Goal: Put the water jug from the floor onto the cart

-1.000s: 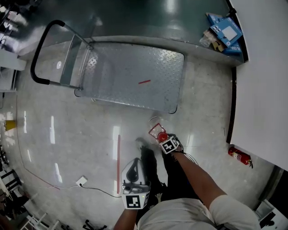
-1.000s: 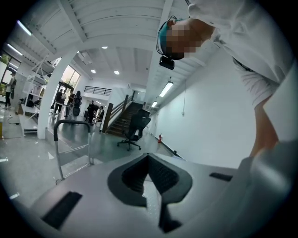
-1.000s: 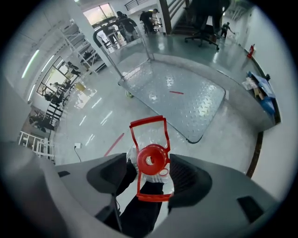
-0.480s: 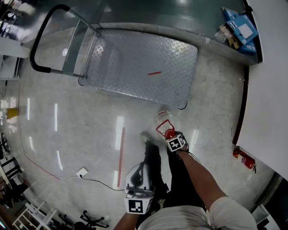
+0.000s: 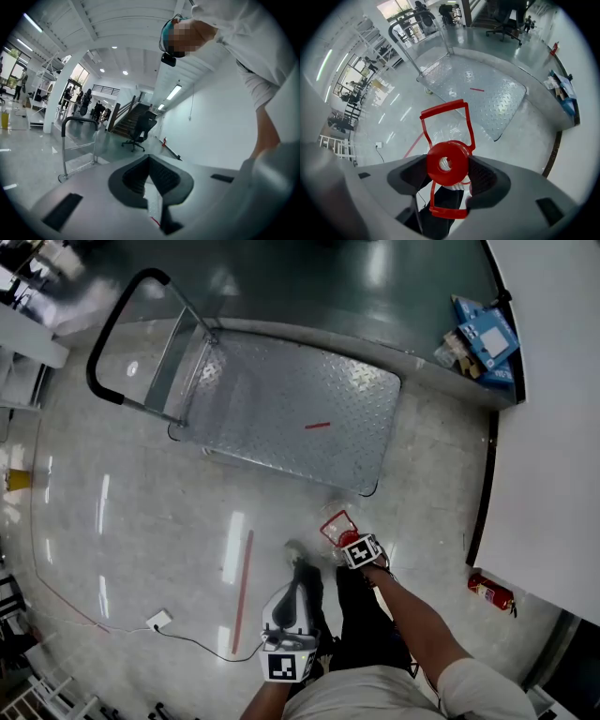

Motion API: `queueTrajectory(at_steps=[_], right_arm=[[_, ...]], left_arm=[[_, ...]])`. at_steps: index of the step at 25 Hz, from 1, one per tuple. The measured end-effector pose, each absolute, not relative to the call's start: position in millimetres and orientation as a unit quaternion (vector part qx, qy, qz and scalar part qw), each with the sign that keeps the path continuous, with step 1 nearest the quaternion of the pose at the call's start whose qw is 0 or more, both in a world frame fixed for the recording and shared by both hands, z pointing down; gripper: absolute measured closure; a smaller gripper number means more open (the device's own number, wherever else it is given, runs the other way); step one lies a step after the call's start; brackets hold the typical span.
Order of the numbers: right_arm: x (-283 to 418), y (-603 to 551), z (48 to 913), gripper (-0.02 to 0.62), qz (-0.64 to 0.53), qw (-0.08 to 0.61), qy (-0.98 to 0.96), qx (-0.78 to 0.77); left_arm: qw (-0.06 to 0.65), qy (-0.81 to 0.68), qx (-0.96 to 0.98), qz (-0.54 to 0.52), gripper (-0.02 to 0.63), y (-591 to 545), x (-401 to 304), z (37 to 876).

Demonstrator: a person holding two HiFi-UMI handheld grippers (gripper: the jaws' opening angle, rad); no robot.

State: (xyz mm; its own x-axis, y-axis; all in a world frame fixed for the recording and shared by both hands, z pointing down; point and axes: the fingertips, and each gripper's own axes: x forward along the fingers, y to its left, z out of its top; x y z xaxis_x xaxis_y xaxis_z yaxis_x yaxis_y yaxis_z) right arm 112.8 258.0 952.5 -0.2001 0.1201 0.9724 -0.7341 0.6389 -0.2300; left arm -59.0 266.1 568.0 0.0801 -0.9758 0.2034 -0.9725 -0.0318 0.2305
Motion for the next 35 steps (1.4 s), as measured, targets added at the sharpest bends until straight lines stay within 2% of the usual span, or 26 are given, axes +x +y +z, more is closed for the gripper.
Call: queueTrajectory(at_steps=[5, 15, 25, 35], right_arm=[[99, 207, 871, 0.313, 0.393, 0.576, -0.674, 0.245], [69, 68, 748, 0.314, 0.355, 0.524, -0.708, 0.313], [37, -61, 726, 0.314, 0.343, 0.505, -0.723, 0.324], [5, -145, 753, 0.314, 0.35, 0.511, -0.733, 0.283]], left_arm=[[0.122, -0.655, 0.744, -0.037, 0.603, 253, -83, 523], [0.053, -0.597, 0.796, -0.081, 0.603, 169, -105, 456], [0.037, -0.617, 0.782, -0.077, 0.603, 48, -124, 435], [0.026, -0.656, 0.752, -0.067, 0.603, -53, -128, 426]])
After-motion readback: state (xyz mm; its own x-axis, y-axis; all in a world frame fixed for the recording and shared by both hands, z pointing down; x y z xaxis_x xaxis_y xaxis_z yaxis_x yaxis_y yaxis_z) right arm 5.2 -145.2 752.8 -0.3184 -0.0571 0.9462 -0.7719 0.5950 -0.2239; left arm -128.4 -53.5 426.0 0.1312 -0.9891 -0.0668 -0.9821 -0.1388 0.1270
